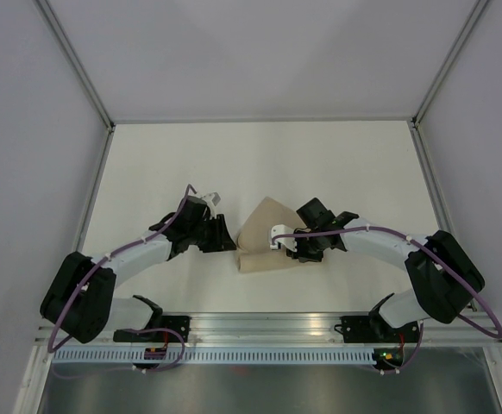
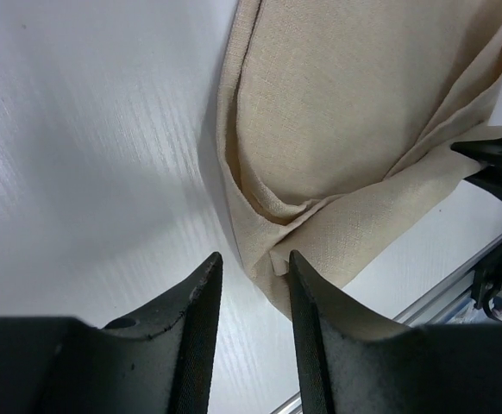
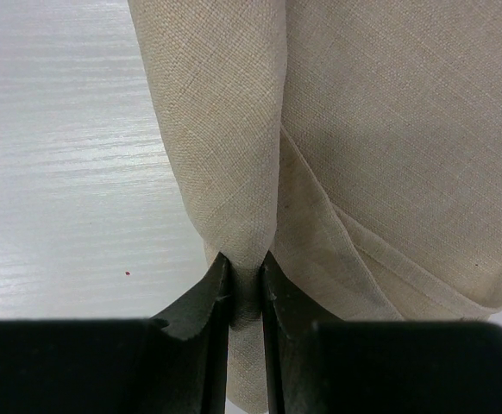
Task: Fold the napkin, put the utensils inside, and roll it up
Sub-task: Roll the napkin at the center of the board.
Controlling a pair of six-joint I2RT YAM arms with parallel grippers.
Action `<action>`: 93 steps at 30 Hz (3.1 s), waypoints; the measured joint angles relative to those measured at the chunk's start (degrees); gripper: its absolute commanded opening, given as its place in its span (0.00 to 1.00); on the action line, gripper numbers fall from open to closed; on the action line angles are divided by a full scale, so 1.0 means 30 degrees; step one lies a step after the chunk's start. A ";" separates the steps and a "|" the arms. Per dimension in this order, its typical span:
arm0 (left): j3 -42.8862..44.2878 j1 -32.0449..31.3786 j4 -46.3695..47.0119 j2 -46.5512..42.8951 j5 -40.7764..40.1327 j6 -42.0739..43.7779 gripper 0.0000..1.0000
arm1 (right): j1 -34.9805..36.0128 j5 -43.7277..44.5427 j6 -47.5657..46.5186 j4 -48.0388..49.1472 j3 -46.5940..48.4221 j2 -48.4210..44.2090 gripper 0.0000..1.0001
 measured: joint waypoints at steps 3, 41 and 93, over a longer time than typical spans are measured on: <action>-0.0029 0.0000 0.0109 0.0131 -0.0138 0.0007 0.43 | 0.0000 0.0007 0.0036 0.0000 0.0000 0.0015 0.05; 0.3184 0.0007 0.1239 0.6368 0.1887 0.1122 0.02 | -0.0131 -0.0619 -0.0954 -0.0670 0.0408 0.0211 0.00; 0.2266 -0.8648 0.3570 -0.1122 -0.2200 0.8801 0.41 | -0.3140 -0.7191 -0.2091 -1.5140 1.0972 1.2896 0.06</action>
